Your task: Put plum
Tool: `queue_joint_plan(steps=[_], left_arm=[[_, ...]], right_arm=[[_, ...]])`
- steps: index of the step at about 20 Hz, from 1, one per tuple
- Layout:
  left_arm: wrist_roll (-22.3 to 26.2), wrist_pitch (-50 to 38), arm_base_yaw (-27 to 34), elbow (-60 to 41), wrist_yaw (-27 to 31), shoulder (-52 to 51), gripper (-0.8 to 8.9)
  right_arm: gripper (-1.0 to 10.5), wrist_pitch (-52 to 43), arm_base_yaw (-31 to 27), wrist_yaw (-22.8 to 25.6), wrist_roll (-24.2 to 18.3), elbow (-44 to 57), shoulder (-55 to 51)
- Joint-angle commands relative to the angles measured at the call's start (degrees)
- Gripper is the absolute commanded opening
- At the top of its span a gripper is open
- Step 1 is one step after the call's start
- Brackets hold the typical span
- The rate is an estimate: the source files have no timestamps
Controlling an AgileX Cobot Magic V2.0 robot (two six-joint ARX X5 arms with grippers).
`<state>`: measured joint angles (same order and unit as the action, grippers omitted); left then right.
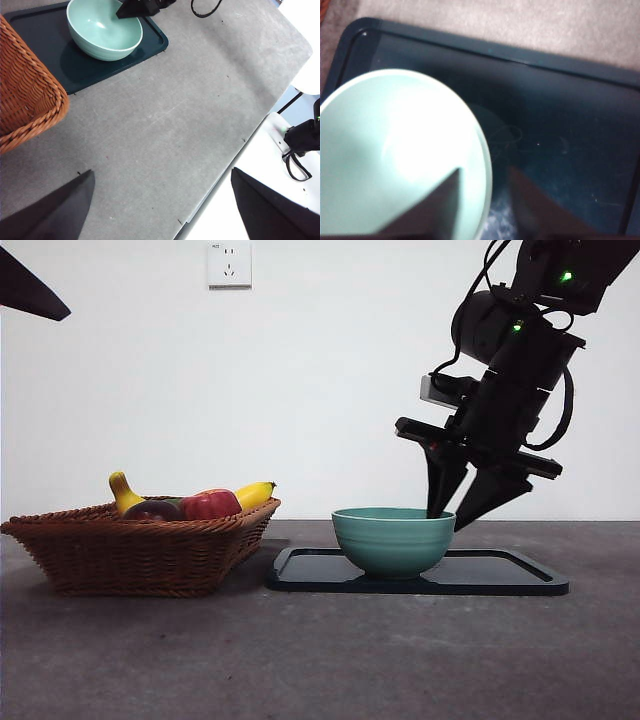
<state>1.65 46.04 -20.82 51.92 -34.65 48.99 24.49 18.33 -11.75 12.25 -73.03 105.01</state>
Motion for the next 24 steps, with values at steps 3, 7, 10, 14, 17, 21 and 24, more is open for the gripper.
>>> queue_joint_plan(steps=[3, 7, 10, 14, 17, 21, 24], left_arm=[[0.7, -0.6, -0.3, 1.0, -0.3, 0.4, 4.32], [0.7, -0.6, -0.3, 1.0, -0.3, 0.4, 4.33], [0.7, -0.6, -0.3, 1.0, -0.3, 0.4, 4.33], [0.8, -0.6, -0.3, 1.0, -0.3, 0.4, 4.33], [0.8, -0.6, -0.3, 1.0, -0.3, 0.4, 4.33], [0.9, -0.6, -0.3, 1.0, -0.3, 0.4, 4.33], [0.9, -0.6, -0.3, 1.0, -0.3, 0.4, 4.33]], right_arm=[[0.1, -2.2, 0.3, 0.3, -0.2, -1.1, 1.4], [0.1, -2.4, 0.3, 2.5, 0.6, -1.4, -0.2], [0.1, -1.7, 0.3, 2.7, 0.5, -1.4, -4.4], [0.1, 3.3, 0.3, 2.6, -0.1, -1.4, -12.6], [0.1, 10.1, 1.2, 2.3, -2.0, -1.3, -19.8], [0.1, 18.3, 3.9, 2.4, -3.0, -0.8, -28.8], [0.1, 20.3, 7.1, 3.0, -2.9, 1.5, -35.0]])
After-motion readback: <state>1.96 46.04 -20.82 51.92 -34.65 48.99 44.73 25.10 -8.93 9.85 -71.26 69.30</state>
